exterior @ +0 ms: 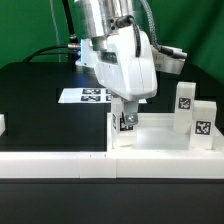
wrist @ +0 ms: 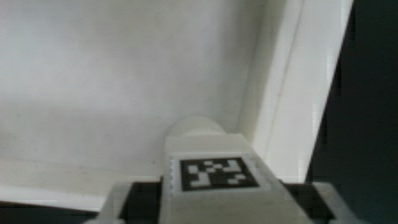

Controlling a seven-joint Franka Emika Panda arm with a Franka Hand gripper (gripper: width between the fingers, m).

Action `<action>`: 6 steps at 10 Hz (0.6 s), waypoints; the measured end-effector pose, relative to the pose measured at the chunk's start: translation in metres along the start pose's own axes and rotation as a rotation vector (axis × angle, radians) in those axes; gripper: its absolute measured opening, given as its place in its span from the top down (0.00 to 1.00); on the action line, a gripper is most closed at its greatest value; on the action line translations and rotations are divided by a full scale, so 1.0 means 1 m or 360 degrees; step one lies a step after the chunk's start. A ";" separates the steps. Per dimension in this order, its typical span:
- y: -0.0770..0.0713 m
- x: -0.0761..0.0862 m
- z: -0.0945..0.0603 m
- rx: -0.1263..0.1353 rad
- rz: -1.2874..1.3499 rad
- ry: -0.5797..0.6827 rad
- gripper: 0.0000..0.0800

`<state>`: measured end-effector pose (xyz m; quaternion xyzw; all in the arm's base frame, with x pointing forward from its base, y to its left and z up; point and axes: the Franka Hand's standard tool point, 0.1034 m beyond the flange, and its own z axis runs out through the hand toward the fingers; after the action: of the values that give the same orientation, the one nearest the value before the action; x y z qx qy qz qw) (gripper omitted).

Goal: Assemble square table

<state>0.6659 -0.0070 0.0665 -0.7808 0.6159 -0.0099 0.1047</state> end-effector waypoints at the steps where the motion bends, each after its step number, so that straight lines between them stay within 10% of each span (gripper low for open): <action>1: -0.002 0.001 -0.002 -0.0008 -0.0252 0.0010 0.53; 3: 0.000 -0.004 -0.003 -0.0074 -0.0864 -0.0008 0.21; 6: 0.001 -0.003 -0.003 -0.0076 -0.1196 -0.0017 0.19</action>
Offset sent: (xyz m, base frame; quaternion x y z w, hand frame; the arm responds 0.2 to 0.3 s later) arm -0.0093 0.0119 0.0033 -0.0202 -0.0244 -0.2423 0.9697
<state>0.6641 -0.0042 0.0695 -0.9546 0.2859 -0.0293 0.0786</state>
